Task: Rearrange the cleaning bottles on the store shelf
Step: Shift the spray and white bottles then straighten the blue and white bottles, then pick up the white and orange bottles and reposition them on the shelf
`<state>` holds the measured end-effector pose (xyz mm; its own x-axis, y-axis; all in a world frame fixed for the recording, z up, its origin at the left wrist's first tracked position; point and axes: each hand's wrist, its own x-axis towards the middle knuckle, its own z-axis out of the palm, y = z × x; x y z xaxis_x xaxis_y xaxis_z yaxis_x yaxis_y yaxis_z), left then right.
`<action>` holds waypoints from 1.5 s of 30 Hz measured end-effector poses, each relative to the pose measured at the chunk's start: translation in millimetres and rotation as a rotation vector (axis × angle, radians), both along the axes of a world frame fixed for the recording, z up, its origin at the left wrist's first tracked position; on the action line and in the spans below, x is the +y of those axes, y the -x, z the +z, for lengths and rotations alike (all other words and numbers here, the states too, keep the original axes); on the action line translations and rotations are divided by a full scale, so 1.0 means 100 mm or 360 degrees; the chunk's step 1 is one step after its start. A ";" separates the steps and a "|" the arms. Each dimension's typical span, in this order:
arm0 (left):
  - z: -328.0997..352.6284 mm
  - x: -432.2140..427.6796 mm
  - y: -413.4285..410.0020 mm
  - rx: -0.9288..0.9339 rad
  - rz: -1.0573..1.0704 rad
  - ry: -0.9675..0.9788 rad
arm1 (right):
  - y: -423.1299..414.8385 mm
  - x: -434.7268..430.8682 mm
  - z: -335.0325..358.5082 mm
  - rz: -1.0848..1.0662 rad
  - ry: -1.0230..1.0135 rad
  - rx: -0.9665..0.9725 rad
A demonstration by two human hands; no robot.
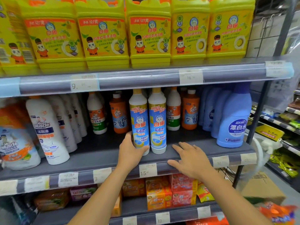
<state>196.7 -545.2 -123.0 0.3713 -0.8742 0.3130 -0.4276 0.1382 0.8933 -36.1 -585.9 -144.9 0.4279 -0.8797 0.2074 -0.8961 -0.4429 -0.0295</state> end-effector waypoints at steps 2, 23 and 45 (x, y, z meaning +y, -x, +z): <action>-0.01 -0.02 -0.03 -0.0005 -0.0007 -0.0011 | -0.01 0.01 -0.01 -0.0012 0.0013 0.0015; 0.06 0.55 0.99 -0.0715 0.0650 0.0683 | 0.77 -0.13 0.47 0.0297 -0.0402 -0.0509; 0.34 -1.44 1.63 -0.0451 0.0311 -0.0508 | 0.25 -1.29 0.76 -0.0338 -0.0237 -0.1700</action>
